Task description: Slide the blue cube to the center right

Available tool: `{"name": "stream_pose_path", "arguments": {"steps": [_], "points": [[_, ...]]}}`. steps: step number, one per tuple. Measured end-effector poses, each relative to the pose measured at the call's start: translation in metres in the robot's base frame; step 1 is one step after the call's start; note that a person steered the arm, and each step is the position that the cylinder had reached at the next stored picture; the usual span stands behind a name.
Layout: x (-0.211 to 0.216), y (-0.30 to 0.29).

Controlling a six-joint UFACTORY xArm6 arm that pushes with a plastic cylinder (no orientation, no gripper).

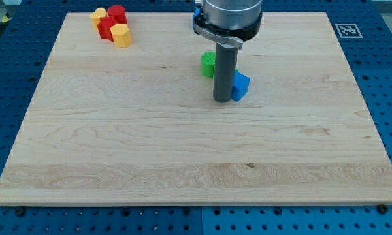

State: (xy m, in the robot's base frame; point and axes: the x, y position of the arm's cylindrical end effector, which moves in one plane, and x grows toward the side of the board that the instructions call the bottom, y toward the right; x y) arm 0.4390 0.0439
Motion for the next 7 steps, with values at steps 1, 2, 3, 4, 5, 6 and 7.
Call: {"name": "stream_pose_path", "arguments": {"steps": [1,2,3,4,5,6,7], "points": [[0.0,-0.002],[-0.011,-0.003],[-0.019,-0.003],[-0.019,0.002],[-0.022,0.037],[-0.035,0.077],[-0.047,0.102]]}}
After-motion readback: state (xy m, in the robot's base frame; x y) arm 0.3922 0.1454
